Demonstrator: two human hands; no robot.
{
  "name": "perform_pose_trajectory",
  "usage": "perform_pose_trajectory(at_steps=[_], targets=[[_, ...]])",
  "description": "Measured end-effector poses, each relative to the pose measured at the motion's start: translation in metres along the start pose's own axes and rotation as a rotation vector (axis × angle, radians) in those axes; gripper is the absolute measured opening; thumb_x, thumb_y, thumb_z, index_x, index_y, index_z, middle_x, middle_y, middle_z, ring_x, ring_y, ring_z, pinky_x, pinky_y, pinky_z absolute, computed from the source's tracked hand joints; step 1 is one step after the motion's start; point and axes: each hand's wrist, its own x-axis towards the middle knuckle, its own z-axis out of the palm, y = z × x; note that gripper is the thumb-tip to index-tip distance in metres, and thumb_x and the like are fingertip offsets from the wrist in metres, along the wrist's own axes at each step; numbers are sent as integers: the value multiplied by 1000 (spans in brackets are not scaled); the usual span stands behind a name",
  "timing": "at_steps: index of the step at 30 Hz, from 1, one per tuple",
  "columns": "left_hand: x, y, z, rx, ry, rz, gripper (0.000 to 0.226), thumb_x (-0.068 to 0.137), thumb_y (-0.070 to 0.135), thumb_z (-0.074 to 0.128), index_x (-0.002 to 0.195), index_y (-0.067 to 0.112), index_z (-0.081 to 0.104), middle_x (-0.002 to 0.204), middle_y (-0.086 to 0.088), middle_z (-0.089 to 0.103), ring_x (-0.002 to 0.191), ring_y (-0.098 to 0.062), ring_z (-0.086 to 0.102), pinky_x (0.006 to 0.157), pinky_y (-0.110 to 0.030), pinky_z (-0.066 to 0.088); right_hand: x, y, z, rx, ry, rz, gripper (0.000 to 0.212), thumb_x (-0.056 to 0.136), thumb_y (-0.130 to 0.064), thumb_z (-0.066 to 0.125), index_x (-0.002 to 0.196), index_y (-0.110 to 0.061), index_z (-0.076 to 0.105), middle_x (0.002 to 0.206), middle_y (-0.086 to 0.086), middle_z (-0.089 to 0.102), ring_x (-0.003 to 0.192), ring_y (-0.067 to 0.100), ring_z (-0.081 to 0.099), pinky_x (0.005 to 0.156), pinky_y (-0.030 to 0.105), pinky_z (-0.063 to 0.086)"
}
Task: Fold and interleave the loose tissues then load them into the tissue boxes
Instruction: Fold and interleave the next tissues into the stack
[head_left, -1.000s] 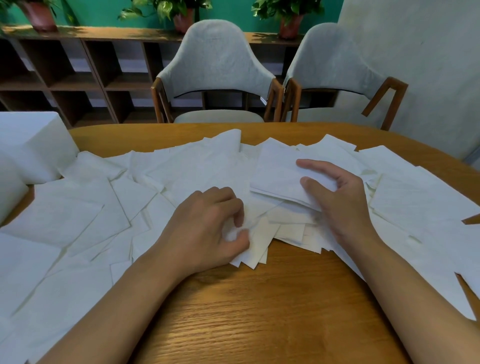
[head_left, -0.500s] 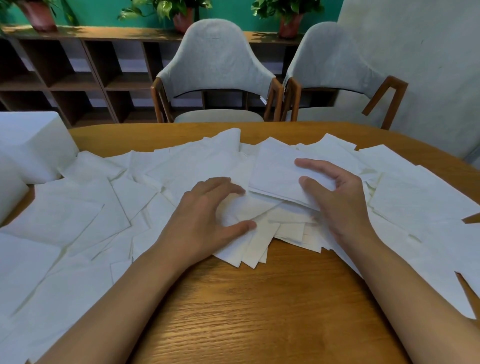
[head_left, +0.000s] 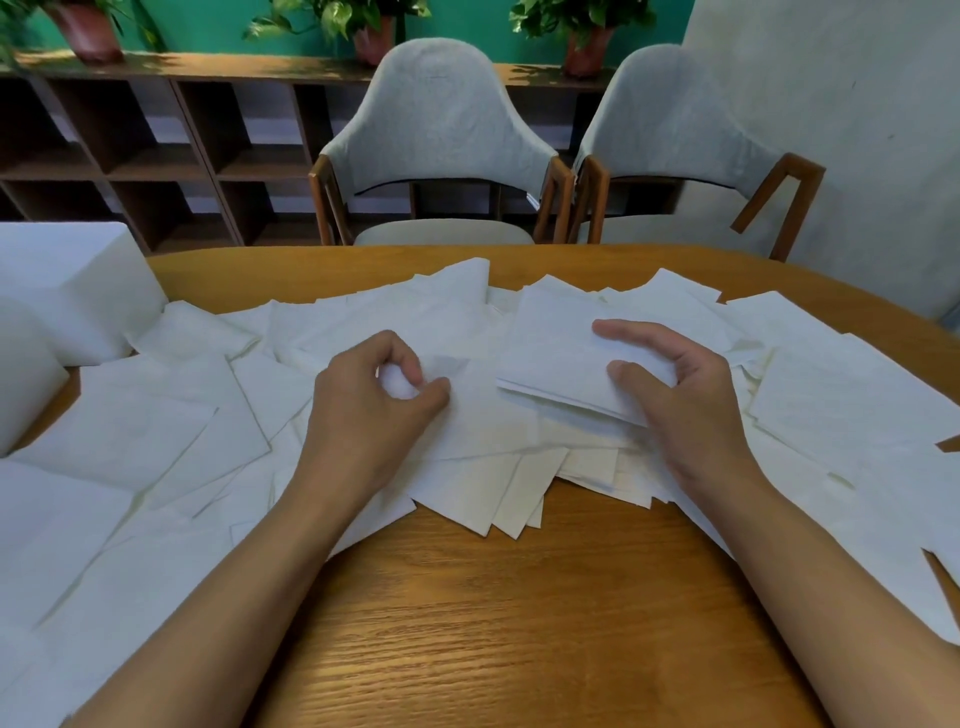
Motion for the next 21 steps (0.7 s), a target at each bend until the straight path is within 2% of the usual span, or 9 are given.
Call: perform_pose_trajectory(at_steps=[2,4,5,8,10,12,15,18,21], targets=[[4,-1,-5,-24,-54,-3,19,88,14,76,87,27,61,94,15,63,84,-8,56,68,-25,43,-1,0,1,-16,-20,-9,37,94,-3,62,113,-32,75,117,-27,68,113,-12,55,87,-1,40],[6,-3,-9,-45,-122,-3,25,92,7,71,93,33,70,109,22,67,101,0,57,81,-16,42,-1,1,3,-26,-20,0,37,94,-4,62,113,-33,75,117,-29,67,113,-13,54,88,0,41],[6,-4,-10,-62,-149,-9,29,93,6,69,93,34,74,112,22,69,102,0,58,83,-13,41,-1,1,3,-30,-13,4,37,94,-5,62,113,-34,74,118,-28,67,113,-12,54,89,1,42],[8,-5,-14,-85,-168,-16,33,93,4,68,90,35,80,109,20,72,78,-10,59,70,-21,47,0,2,3,-47,17,18,37,95,-6,62,114,-35,74,120,-25,66,110,-14,54,84,0,42],[9,-3,-16,-131,-164,-30,29,90,3,70,87,31,79,104,26,71,88,-4,63,74,-18,49,1,3,3,-50,18,33,36,95,-7,62,115,-35,73,123,-24,64,108,-16,53,79,-2,40],[9,0,-17,-207,-194,-52,24,88,5,74,86,28,79,104,24,72,100,0,64,88,-25,51,1,3,4,-69,-15,27,31,97,-13,63,116,-35,72,124,-25,64,110,-18,51,80,-5,36],[4,4,-11,-310,-227,-73,18,88,9,77,88,28,80,108,15,75,108,-12,68,97,-42,56,-2,-5,9,-74,-124,13,20,99,-37,61,116,-37,72,118,-35,64,114,-21,49,83,-9,31],[-3,9,-4,-349,-206,-60,11,90,20,79,96,29,81,109,19,75,105,-6,69,84,-30,56,-9,-10,14,44,-264,21,39,91,-55,56,115,-30,73,117,-24,69,115,-7,58,88,2,41],[-7,11,1,-339,-213,-21,15,88,24,81,102,30,81,110,25,73,104,2,67,80,-20,55,-13,-7,21,25,-253,64,29,90,-54,66,110,-35,72,110,-24,69,106,-1,62,82,20,55]])
